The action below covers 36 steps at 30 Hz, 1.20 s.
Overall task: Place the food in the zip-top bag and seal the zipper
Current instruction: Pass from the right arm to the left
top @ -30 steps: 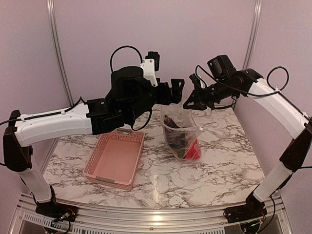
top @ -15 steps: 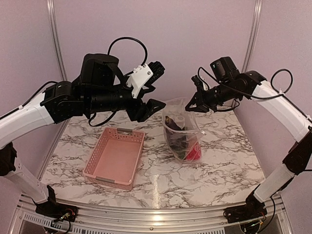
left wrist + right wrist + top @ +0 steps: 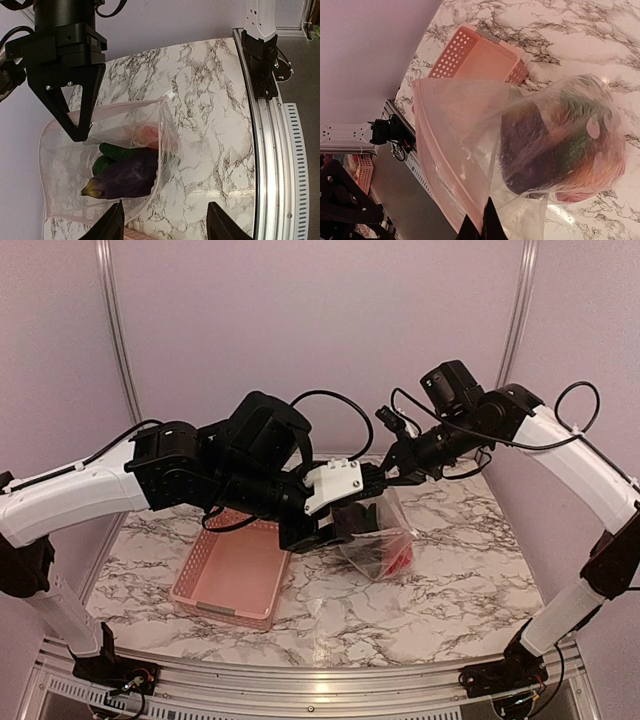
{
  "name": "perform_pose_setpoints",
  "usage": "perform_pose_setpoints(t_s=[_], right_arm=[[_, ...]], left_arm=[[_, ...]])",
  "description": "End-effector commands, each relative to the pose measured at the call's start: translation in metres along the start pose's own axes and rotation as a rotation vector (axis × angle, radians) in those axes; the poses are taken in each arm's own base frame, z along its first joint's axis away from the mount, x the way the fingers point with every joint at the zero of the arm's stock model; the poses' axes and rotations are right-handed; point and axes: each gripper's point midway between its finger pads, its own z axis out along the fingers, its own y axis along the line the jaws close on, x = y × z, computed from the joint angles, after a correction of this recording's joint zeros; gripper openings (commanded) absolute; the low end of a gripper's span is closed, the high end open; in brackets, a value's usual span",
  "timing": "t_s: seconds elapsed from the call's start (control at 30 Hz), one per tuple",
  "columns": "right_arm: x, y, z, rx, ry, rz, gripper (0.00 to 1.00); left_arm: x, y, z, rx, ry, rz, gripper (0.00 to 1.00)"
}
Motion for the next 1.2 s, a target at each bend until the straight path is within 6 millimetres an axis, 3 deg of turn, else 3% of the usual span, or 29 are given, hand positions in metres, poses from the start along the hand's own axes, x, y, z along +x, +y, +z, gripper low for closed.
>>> perform_pose_setpoints(t_s=[0.0,0.23,0.47,0.7,0.87,1.0,1.17], right_arm=[[0.009,0.026,-0.015,-0.052,0.031,-0.058,0.00],[0.018,0.037,-0.023,-0.082,0.055,-0.070,0.00],[0.020,0.037,-0.019,-0.091,0.074,-0.078,0.00],[0.024,0.040,-0.016,-0.112,0.100,-0.074,0.00],[0.026,0.043,-0.018,-0.122,0.110,-0.079,0.00],[0.029,0.042,-0.019,-0.117,0.119,-0.078,0.00],[0.036,0.039,-0.020,-0.109,0.132,-0.079,0.00]], left_arm=[[0.011,-0.010,0.008,0.023,0.076,0.075,0.57],[0.030,-0.032,0.024,0.082,0.161,0.111,0.58],[0.046,-0.055,0.037,0.123,0.225,0.145,0.58],[0.055,-0.058,0.059,0.091,0.288,0.169,0.56],[0.059,-0.059,0.069,0.087,0.306,0.159,0.47],[0.048,-0.057,0.071,0.087,0.278,0.147,0.32],[0.020,-0.045,0.076,0.043,0.206,0.125,0.26]])
